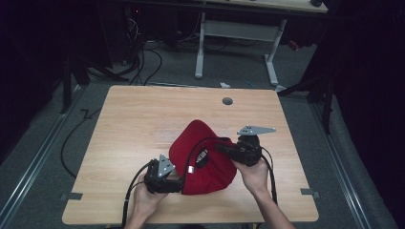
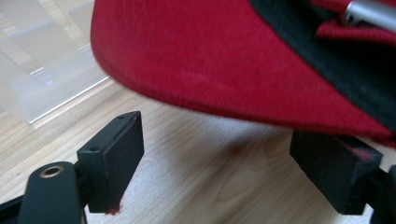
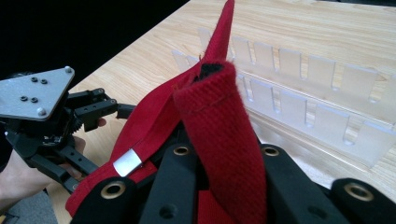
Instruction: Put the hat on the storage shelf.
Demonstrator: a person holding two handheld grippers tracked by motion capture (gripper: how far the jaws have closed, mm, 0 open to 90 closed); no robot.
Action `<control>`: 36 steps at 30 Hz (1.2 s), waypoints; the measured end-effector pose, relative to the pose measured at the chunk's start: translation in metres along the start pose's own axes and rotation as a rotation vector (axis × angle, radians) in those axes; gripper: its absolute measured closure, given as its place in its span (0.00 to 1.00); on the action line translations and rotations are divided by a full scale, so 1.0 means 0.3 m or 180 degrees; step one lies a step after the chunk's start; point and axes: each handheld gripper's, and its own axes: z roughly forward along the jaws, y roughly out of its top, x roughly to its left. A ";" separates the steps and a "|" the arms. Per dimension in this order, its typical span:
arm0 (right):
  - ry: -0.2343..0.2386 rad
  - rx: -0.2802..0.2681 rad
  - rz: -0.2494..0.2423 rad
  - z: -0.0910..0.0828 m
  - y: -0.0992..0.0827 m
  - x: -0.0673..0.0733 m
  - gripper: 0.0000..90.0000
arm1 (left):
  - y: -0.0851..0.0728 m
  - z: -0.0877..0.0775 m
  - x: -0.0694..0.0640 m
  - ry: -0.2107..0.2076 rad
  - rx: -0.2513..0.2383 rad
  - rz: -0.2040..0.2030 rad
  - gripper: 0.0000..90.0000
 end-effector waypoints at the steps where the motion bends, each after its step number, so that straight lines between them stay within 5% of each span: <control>1: 0.0000 0.0000 0.0000 0.000 0.000 0.000 0.94 | 0.000 0.000 0.000 0.0000 0.0000 0.0000 0.20; 19: -0.0162 0.0236 0.0040 -0.007 -0.036 -0.021 0.93 | 0.055 -0.054 -0.045 -0.0071 -0.0192 0.0256 0.23; 36: -0.0103 0.0416 0.0131 0.000 -0.054 -0.030 0.93 | 0.061 -0.054 -0.072 -0.0130 -0.0114 0.0448 0.25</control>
